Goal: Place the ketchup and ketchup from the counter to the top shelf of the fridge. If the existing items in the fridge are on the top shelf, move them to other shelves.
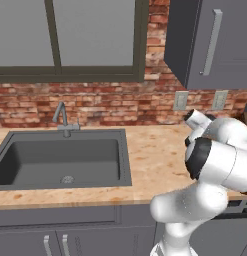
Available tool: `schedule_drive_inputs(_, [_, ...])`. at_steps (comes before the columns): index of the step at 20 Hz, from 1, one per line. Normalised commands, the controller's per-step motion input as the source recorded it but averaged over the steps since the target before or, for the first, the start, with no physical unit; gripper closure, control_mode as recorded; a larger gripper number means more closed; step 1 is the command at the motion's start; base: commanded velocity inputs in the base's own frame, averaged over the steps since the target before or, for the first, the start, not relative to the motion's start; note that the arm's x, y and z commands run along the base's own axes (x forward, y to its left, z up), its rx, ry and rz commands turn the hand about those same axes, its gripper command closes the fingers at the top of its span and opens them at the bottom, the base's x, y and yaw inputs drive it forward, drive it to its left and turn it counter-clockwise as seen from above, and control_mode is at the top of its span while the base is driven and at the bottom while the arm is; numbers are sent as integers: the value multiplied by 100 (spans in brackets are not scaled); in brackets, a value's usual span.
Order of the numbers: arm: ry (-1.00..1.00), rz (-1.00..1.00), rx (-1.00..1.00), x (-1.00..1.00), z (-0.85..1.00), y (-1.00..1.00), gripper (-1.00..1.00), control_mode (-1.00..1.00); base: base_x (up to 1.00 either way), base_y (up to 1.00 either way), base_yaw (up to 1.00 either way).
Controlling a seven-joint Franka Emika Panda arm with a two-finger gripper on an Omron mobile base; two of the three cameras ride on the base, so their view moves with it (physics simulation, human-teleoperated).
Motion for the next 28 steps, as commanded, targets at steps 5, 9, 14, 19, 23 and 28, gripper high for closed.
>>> schedule_drive_inputs(5, [-15,3,-1,-49,100,56,100,-100,0,0,0])
schedule_drive_inputs(9, [-14,7,-4,-59,100,59,100,-100,0,0,0])
schedule_drive_inputs(14, [-12,7,-5,-58,100,46,100,-100,0,0,0])
schedule_drive_inputs(19, [-6,12,-5,-51,96,42,100,-100,0,0,0])
schedule_drive_inputs(23, [0,15,0,-35,64,31,100,-100,0,0,0])
schedule_drive_inputs(28, [0,16,0,-29,25,27,100,-100,0,0,0])
